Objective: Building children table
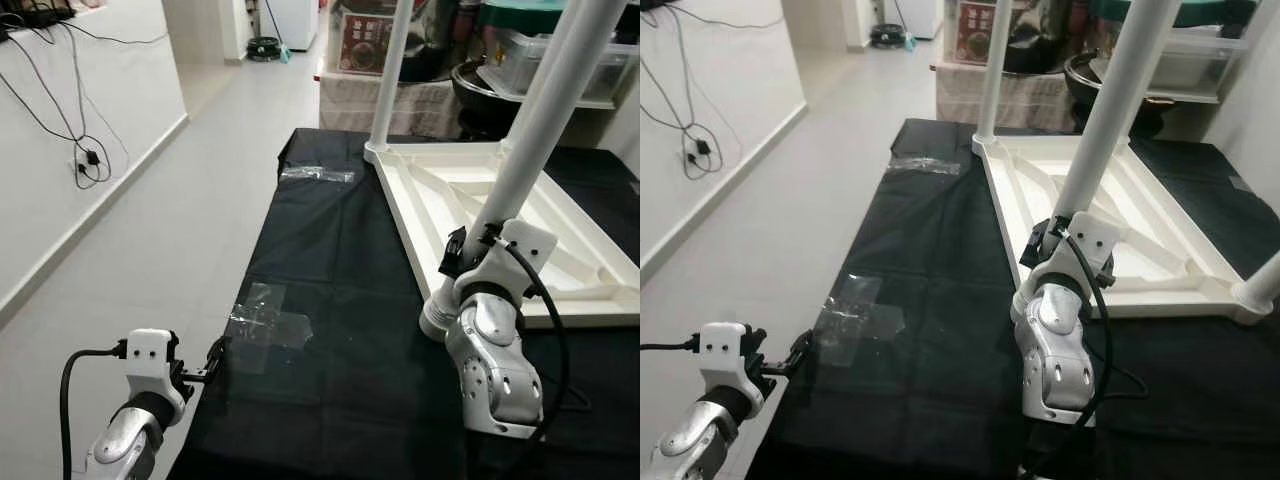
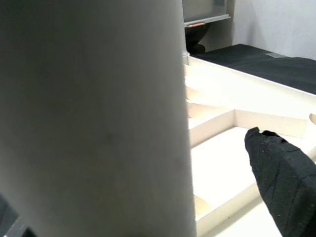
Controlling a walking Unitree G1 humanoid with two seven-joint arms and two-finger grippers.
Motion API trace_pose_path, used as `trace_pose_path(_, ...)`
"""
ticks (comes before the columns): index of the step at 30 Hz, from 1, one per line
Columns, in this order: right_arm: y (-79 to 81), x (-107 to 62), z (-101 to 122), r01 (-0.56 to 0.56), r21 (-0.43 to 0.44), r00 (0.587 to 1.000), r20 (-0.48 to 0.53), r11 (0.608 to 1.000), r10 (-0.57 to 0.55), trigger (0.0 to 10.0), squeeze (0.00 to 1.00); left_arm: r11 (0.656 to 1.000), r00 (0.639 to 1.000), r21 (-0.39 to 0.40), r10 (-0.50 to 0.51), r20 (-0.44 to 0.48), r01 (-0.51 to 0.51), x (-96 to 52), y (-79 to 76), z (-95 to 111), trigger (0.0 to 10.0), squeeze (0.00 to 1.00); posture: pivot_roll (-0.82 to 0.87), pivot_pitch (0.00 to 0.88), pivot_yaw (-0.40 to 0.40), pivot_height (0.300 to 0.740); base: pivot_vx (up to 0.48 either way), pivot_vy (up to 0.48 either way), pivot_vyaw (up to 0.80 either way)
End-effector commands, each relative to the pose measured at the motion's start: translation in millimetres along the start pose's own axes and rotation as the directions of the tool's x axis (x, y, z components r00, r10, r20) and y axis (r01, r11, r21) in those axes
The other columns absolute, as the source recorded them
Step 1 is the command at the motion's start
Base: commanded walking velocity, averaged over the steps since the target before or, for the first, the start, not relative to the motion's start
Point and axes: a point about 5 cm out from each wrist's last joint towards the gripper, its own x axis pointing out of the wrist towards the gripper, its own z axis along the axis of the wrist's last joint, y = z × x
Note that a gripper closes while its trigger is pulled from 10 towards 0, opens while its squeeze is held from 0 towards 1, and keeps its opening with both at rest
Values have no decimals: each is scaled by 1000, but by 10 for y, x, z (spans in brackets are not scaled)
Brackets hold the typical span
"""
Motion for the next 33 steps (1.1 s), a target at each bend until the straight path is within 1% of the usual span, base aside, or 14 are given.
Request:
trace_pose_path(1,-112,36,43,52,14,999,10,999,-53,10000,1000,1000,1000,15,0,-17,1,-11,20,-34,10000,0,74,0,-39,740,0,0,0)
trace_pose_path(10,-158,63,172,-22,32,999,48,999,20,10000,1000,1000,1000,16,-6,-20,7,-11,23,-37,10000,0,70,0,-31,740,0,0,0)
trace_pose_path(16,-277,108,224,-165,33,983,81,986,162,10000,1000,1000,999,22,-20,-26,21,-7,18,-43,10000,0,60,0,-23,740,0,0,0)
trace_pose_path(18,-255,109,217,-249,51,967,72,967,245,10000,1000,999,999,21,-24,-26,24,-3,14,-42,10000,0,58,0,-19,740,0,0,0)
trace_pose_path(21,-224,116,245,-433,34,899,89,901,429,10000,1000,999,999,23,-31,-29,32,3,8,-45,10000,0,58,0,-17,740,0,0,0)
trace_pose_path(24,-213,120,245,-465,26,883,85,885,462,10000,1000,999,999,23,-33,-30,33,5,8,-45,10000,0,58,0,-17,740,0,0,0)
trace_pose_path(26,-170,160,250,-574,-10,817,64,819,573,10000,1000,999,999,24,-36,-29,36,9,5,-42,10000,0,59,0,-17,740,0,0,0)
trace_pose_path(27,-142,185,255,-636,-7,770,47,771,636,10000,502,999,999,25,-37,-29,38,11,4,-42,10000,0,61,0,-17,740,0,0,0)
trace_pose_path(28,-127,200,258,-677,-1,735,36,736,677,10000,502,999,999,26,-38,-29,39,13,4,-41,10000,0,61,0,-17,740,0,0,0)
trace_pose_path(29,-110,232,284,-725,-9,688,28,688,725,10000,0,999,999,27,-40,-29,41,15,0,-42,10000,0,68,0,-23,740,0,0,0)
trace_pose_path(30,-110,232,284,-725,-9,688,28,688,725,10000,0,999,999,27,-40,-29,41,15,0,-42,10000,0,68,0,-23,740,0,0,0)
trace_pose_path(31,-101,254,303,-754,-16,656,23,656,755,10000,0,999,999,27,-42,-29,42,17,-3,-42,10000,0,68,0,-23,740,0,0,0)
trace_pose_path(32,-80,288,325,-803,-46,595,0,594,804,10000,0,999,999,28,-44,-29,44,19,-7,-41,10000,0,72,0,-28,740,0,0,0)
trace_pose_path(33,-80,288,325,-803,-46,595,0,594,804,10000,0,999,999,28,-44,-29,44,19,-7,-41,10000,0,72,0,-28,740,0,0,0)
